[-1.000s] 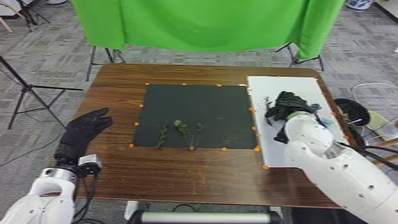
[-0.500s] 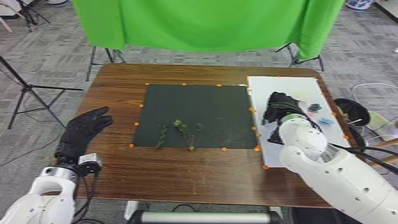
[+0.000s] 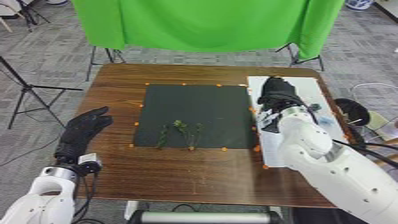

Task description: Arrange flowers

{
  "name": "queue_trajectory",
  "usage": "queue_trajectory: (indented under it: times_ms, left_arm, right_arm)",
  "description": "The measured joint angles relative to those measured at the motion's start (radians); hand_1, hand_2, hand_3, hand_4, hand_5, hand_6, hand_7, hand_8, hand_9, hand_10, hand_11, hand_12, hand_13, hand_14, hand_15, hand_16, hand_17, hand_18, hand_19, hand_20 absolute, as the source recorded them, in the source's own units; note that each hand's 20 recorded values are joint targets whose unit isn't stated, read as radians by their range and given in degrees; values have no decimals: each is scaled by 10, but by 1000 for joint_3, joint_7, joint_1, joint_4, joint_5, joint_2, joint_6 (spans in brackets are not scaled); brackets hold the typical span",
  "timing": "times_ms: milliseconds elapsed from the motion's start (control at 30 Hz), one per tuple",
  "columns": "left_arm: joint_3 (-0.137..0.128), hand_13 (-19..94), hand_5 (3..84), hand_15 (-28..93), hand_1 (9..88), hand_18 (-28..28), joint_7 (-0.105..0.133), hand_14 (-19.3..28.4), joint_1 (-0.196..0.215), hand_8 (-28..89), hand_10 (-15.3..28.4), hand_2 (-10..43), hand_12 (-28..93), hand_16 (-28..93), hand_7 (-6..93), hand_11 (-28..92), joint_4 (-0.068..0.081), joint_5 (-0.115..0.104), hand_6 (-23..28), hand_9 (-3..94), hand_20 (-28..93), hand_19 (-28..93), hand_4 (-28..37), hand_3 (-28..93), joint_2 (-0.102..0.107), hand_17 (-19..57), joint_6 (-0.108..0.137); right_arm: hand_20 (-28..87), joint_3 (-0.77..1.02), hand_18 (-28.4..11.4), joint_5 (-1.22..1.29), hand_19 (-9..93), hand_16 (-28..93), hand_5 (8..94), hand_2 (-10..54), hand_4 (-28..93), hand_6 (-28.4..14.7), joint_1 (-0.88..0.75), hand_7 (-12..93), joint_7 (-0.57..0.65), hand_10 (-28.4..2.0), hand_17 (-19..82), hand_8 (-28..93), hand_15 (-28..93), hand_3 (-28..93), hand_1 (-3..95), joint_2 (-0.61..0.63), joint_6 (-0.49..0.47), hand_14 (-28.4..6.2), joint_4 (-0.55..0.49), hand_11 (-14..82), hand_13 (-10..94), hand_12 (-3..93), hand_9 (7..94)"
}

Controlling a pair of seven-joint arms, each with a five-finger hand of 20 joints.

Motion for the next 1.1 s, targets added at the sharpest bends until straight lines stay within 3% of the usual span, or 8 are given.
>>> queue_trajectory:
  times_ms: [133,200,267,333,467,567,833,1100]
  left_arm:
    - [-1,372,480,184,276,123,0,158,0,-73,126,-95,138,12,157,209,0,0,21,480,186,110,-209,702,0,65,0]
    - [-2,372,480,184,276,123,0,157,0,-73,126,-95,138,12,158,209,0,0,21,480,186,110,-209,703,0,65,0]
    - [-3,372,480,184,276,123,0,157,1,-73,126,-95,138,12,157,208,0,0,20,480,186,110,-209,702,0,65,0]
    - [-3,372,480,184,276,123,0,157,2,-73,126,-95,139,12,158,209,0,0,20,480,186,110,-209,703,0,65,0]
    - [-6,372,480,182,275,123,0,157,4,-73,126,-95,139,12,158,208,-1,0,21,481,186,110,-209,703,1,64,0]
    - [-10,372,480,183,276,123,0,156,7,-73,126,-95,139,12,158,208,-1,0,20,480,185,110,-210,703,1,65,0]
    - [-10,372,480,183,275,123,-1,157,8,-74,126,-95,139,12,158,208,-1,0,20,481,185,111,-211,703,1,64,0]
    - [-7,372,480,183,275,123,-1,157,7,-74,125,-95,139,12,158,208,-1,0,20,480,186,111,-211,703,1,64,0]
  right_arm:
    - [420,2,-75,1,912,269,722,-95,-78,-18,13,394,-11,-110,694,107,555,618,615,1,-10,-1,-22,108,937,414,931]
    - [420,7,-84,2,922,294,701,-95,-95,-12,16,327,-14,-115,676,106,536,605,578,1,-33,-9,-27,87,937,381,887]
    - [420,17,-95,2,929,306,661,-95,-115,1,17,254,-20,-129,657,22,527,642,473,1,-85,-19,-30,151,925,259,801]
    - [432,36,-116,2,932,303,624,-95,-113,6,14,199,-28,-142,636,-86,532,667,328,1,-169,-33,-36,153,908,194,735]
    - [444,70,-129,1,932,295,575,-95,-88,-5,7,132,-33,-170,626,-79,536,635,218,7,-347,-48,-54,116,899,176,698]
    - [445,66,-132,-4,932,291,554,-95,-76,-13,7,104,-14,-185,628,-69,537,608,179,12,-387,-50,-62,95,899,170,687]
    - [424,32,-115,-16,932,282,568,-95,-77,-22,31,93,100,-191,656,-59,514,610,229,7,-471,-45,-66,92,931,145,718]
    - [384,3,-93,-22,932,261,607,-88,-102,-19,47,128,115,-172,689,-72,532,636,335,-24,-458,-31,2,112,937,139,786]
